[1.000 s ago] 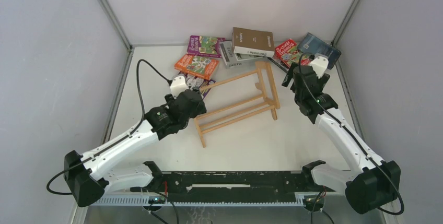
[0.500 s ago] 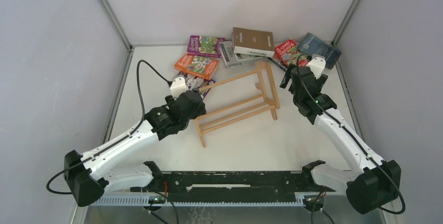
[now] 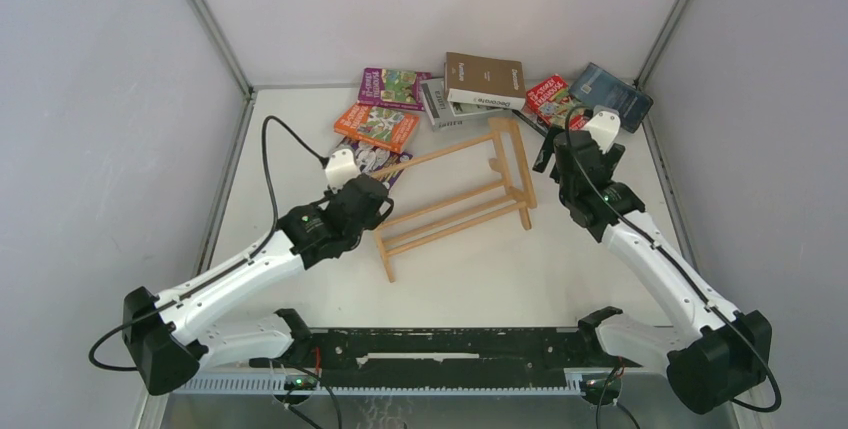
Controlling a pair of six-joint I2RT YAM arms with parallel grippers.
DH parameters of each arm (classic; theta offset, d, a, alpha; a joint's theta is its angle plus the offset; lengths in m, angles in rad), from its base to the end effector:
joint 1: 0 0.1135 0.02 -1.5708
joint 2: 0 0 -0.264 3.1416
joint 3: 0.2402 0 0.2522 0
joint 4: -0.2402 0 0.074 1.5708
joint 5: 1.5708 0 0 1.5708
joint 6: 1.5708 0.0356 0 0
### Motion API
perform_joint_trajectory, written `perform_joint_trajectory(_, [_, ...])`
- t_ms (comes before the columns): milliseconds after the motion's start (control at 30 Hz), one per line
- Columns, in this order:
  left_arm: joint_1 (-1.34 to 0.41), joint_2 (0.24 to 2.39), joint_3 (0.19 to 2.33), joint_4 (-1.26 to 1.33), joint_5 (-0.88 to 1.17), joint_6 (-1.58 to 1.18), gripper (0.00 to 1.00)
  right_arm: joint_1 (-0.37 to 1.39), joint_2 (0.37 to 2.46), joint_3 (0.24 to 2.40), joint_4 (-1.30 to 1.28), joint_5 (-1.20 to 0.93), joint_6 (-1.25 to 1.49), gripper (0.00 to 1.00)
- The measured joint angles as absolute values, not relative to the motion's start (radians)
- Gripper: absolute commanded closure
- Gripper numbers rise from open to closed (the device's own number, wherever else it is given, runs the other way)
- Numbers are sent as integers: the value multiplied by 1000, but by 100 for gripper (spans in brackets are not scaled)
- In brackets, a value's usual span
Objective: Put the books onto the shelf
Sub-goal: Pick up the shelf from the center of the board.
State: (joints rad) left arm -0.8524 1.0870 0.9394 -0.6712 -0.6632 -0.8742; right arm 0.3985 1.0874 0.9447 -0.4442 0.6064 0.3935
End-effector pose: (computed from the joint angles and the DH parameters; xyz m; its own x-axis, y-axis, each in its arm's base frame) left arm 0.1600 -0.1497 0.2960 -0.5512 -0.2879 -0.7832 -0.1656 0.9577 -0.2355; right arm 0.2238 0.0722 0.3146 -0.4259 0.1625 -0.8900 0.3052 0.9519 0.0278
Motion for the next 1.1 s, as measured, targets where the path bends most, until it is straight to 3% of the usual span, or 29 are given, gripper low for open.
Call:
perform_joint_trajectory(333, [-859, 1147, 978, -714, -725, -864, 100, 416, 1068, 945, -471, 612, 396, 1])
perform_joint_trajectory(767, [-868, 1131, 994, -870, -812, -941, 100, 434, 1019, 945, -475, 581, 392, 1])
perform_joint_trajectory(1100, [-864, 1111, 1020, -1155, -917, -1238, 100, 466, 984, 945, -475, 556, 392, 1])
